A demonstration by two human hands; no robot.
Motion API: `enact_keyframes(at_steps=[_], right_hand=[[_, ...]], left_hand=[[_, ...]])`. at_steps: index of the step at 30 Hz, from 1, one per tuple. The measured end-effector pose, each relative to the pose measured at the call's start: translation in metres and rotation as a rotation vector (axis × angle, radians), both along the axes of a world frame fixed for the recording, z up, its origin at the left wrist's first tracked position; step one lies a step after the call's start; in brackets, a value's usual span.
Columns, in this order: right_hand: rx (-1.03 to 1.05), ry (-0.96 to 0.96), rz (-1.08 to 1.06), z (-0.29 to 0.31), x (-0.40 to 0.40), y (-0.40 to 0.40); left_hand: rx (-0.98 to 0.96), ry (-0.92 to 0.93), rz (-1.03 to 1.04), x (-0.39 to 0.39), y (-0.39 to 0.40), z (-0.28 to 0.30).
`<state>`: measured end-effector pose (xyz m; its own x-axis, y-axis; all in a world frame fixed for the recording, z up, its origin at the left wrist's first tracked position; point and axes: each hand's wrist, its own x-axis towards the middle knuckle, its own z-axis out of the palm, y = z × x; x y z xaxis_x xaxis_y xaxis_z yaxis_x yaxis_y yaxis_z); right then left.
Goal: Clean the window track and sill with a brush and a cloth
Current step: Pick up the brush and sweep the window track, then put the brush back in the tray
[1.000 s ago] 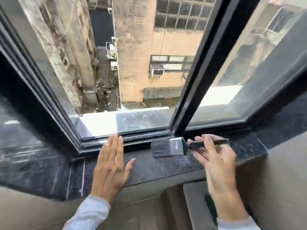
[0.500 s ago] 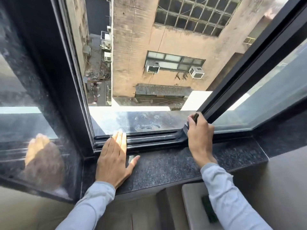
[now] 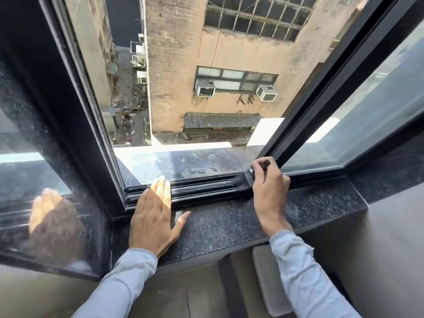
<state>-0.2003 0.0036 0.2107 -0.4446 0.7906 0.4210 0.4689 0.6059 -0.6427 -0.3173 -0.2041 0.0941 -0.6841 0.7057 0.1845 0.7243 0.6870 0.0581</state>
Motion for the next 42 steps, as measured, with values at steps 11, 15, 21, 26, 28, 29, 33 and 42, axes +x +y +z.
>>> enact_keyframes(at_steps=[11, 15, 21, 26, 28, 29, 33, 42], right_hand=[[-0.928, 1.138, -0.059, 0.025, 0.213, 0.047], [-1.324, 0.926, -0.415, -0.041, 0.303, 0.033], [-1.744, 0.748, -0.738, -0.185, 0.382, -0.006], [-1.616, 0.524, -0.719, -0.311, 0.387, 0.029], [-1.484, 0.380, -0.670, -0.361, 0.373, 0.051], [-1.407, 0.308, -0.651, -0.383, 0.364, 0.060], [-1.147, -0.104, -0.576, -0.438, 0.328, 0.074], [-0.835, -0.664, -0.128, -0.457, 0.332, 0.104]], left_hand=[[0.230, -0.003, -0.102, 0.062, 0.034, 0.049], [0.386, -0.045, -0.342, 0.163, 0.070, 0.039], [0.222, -0.285, -0.556, 0.295, 0.104, -0.075], [-0.098, -0.392, -0.474, 0.319, 0.152, -0.206], [-0.196, -0.406, -0.415, 0.315, 0.174, -0.251], [-0.240, -0.418, -0.386, 0.313, 0.183, -0.269], [-0.340, -0.391, -0.409, 0.308, 0.207, -0.314], [-0.411, -0.288, -0.426, 0.304, 0.220, -0.336]])
